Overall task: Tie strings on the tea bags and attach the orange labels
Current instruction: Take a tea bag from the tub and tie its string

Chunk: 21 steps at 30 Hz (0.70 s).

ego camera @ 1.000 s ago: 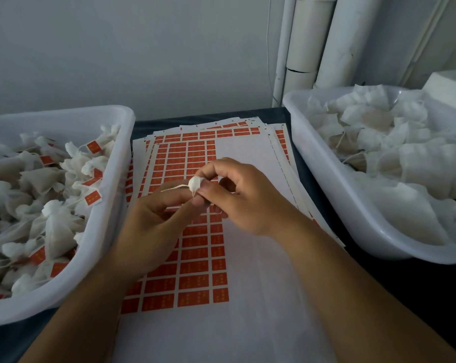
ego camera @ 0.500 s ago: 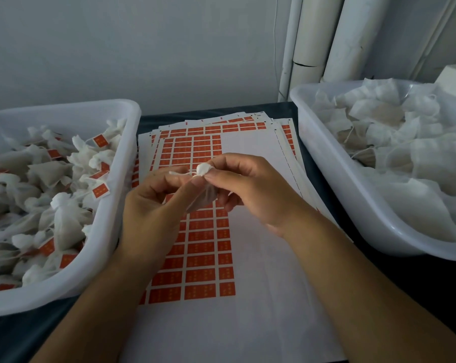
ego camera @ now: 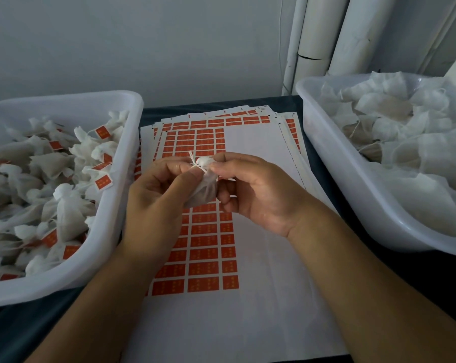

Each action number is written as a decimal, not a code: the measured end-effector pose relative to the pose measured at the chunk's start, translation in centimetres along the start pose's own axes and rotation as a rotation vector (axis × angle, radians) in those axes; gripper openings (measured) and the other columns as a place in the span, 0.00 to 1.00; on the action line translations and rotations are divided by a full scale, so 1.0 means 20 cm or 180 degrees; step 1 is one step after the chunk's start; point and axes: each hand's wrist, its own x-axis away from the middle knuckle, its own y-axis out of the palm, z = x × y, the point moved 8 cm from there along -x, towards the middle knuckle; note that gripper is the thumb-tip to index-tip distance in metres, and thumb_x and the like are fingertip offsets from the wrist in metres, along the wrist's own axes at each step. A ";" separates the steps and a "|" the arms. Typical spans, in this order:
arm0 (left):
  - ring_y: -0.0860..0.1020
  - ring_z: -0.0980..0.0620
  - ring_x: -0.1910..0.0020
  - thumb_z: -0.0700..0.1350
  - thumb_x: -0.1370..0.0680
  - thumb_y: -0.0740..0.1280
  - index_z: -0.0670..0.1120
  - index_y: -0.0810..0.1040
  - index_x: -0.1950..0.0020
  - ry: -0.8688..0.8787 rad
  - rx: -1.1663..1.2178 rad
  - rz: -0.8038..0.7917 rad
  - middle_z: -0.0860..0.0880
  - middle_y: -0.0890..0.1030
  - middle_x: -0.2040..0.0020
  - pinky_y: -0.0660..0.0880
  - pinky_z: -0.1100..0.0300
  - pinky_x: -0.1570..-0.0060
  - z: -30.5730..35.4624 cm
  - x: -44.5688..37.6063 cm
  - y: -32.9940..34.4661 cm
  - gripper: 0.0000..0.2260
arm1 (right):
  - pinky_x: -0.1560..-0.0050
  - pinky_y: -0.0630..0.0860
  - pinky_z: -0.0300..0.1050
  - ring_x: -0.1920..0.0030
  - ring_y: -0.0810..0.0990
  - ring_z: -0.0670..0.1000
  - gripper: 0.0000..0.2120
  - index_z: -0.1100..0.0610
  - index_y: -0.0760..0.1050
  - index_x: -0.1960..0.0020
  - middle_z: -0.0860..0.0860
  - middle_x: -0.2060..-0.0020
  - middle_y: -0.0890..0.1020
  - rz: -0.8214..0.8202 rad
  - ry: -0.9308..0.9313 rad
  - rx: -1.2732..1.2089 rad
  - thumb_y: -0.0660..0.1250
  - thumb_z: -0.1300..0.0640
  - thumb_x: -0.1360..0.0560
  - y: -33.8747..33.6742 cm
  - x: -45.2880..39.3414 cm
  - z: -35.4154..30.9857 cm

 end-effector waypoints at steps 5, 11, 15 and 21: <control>0.84 0.50 0.57 0.47 0.21 0.67 0.43 0.81 0.53 -0.0015 0.0018 -0.0162 0.48 0.85 0.56 0.80 0.64 0.59 -0.01 0.00 0.03 0.08 | 0.65 0.74 0.37 0.65 0.76 0.45 0.09 0.50 0.84 0.56 0.49 0.61 0.79 -0.0089 0.0092 -0.0080 0.66 0.50 0.23 0.00 0.00 0.02; 0.82 0.52 0.54 0.49 0.24 0.75 0.48 0.76 0.50 0.0732 -0.1117 0.0547 0.55 0.81 0.54 0.78 0.67 0.61 0.07 0.00 -0.06 0.10 | 0.65 0.73 0.37 0.66 0.75 0.45 0.10 0.50 0.85 0.54 0.47 0.62 0.81 0.0098 0.0116 -0.0051 0.67 0.48 0.22 -0.02 -0.01 0.04; 0.77 0.60 0.55 0.50 0.22 0.72 0.56 0.77 0.49 0.1664 -0.1902 0.0607 0.57 0.78 0.52 0.73 0.76 0.57 0.18 0.04 -0.02 0.05 | 0.66 0.73 0.36 0.66 0.74 0.45 0.12 0.56 0.83 0.48 0.49 0.60 0.80 0.0233 0.0253 0.0029 0.64 0.49 0.19 -0.04 -0.02 0.07; 0.77 0.56 0.54 0.47 0.20 0.71 0.45 0.86 0.45 0.2045 -0.2315 0.0390 0.49 0.81 0.51 0.74 0.71 0.52 0.17 0.05 -0.01 0.09 | 0.66 0.72 0.37 0.65 0.74 0.45 0.13 0.57 0.83 0.47 0.51 0.58 0.80 0.0315 0.0310 0.0105 0.62 0.51 0.17 -0.07 -0.02 0.08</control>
